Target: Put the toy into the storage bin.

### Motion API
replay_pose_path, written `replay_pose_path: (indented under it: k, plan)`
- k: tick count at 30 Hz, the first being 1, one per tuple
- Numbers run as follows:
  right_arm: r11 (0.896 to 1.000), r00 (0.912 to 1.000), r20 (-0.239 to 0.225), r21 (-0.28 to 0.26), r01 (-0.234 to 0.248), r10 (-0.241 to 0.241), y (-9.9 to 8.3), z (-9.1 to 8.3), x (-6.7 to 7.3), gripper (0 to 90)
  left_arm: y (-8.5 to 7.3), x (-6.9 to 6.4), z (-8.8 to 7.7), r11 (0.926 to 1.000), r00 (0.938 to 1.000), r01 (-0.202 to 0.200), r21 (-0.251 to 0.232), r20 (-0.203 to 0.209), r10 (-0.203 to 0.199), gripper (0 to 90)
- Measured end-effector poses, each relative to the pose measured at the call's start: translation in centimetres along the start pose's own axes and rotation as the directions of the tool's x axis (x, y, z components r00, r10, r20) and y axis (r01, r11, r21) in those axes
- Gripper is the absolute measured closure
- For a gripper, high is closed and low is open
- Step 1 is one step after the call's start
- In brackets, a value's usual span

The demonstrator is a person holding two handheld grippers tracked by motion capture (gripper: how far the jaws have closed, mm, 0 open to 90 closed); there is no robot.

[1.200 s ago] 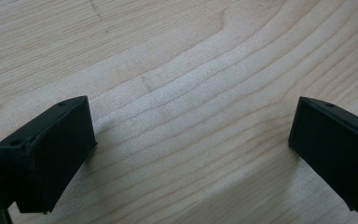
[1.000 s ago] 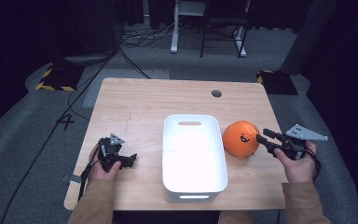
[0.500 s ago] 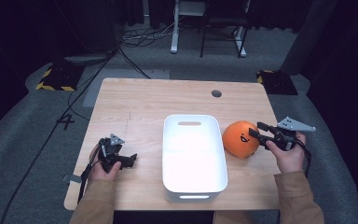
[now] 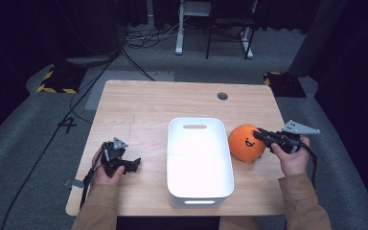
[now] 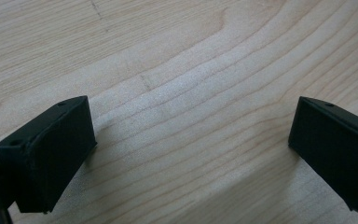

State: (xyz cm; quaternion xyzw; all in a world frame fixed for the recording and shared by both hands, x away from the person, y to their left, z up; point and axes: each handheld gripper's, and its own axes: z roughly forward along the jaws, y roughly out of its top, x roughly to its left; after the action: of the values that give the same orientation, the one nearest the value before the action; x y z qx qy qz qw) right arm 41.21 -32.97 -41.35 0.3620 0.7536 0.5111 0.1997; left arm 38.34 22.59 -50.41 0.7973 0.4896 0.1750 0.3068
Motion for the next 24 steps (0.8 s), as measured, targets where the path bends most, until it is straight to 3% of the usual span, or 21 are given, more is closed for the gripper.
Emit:
replay_pose_path:
  k: [10, 24]
  plan:
    - [0.999, 0.9992, -0.035, -0.031, 0.018, -0.019, 2.2, -2.3, -0.1, 79.5, 0.0, 0.0, 0.0, 1.0000, 1.0000, -0.001, 0.004, 0.004, 0.001, 0.6]
    - [0.995, 0.9952, -0.032, -0.044, 0.091, -0.092, 6.0, -4.4, 0.4, 79.5, 0.0, 0.0, 0.0, 1.0000, 1.0000, 0.000, 0.001, 0.001, 0.000, 0.6]
